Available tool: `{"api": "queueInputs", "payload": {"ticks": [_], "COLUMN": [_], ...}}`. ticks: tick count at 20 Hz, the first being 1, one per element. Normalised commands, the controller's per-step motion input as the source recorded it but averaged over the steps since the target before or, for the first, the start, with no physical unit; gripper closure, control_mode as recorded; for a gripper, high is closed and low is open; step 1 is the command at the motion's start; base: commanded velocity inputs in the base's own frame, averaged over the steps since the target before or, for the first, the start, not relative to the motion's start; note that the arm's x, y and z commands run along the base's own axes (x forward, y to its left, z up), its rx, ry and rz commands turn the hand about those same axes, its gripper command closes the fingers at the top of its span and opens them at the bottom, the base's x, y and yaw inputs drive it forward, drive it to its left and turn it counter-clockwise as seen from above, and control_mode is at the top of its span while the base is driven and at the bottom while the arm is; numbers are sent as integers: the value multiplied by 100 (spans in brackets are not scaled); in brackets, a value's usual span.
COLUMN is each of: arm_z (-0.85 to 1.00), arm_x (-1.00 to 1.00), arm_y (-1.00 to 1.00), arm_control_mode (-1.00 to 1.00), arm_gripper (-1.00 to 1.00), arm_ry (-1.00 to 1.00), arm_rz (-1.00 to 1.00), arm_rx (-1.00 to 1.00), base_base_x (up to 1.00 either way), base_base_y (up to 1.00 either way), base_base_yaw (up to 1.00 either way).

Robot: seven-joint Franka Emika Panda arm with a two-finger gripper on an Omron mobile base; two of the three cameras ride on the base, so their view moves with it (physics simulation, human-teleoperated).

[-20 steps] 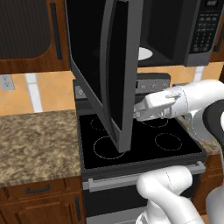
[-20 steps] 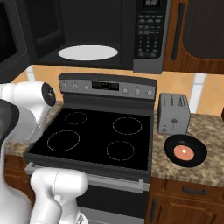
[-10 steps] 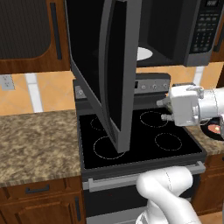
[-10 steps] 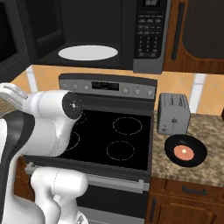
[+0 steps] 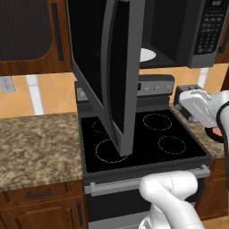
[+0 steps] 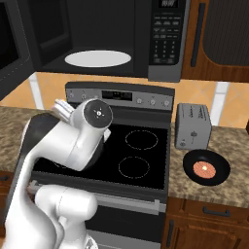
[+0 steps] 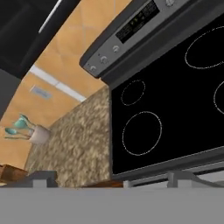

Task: Open the microwave, place the bowl with waffle inside the microwave, then close the microwave door and turn it on.

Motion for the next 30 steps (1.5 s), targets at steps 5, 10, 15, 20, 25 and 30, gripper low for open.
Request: {"api": "queueInputs", "payload": {"ticks": [5, 10, 15, 20, 25, 30], "arm_z": [-66, -74, -66, -50, -14, -7], "arm_x": [58, 52, 70, 90, 22, 16], "arm_y": [-100, -100, -100, -100, -54, -32], "arm_control_mode": [-100, -100, -100, -100, -100, -100], "arm_gripper": [-100, -100, -100, -100, -100, -100], "arm_ry": [14, 12, 14, 14, 7, 15], "arm_rz": [-31, -29, -26, -20, -1, 0], "arm_rx": [-26, -23, -25, -15, 2, 0], "base_base_x": [0, 0, 0, 0, 0, 0], "base_base_y": [0, 0, 0, 0, 0, 0], "base_base_yaw": [0, 0, 0, 0, 0, 0]}}
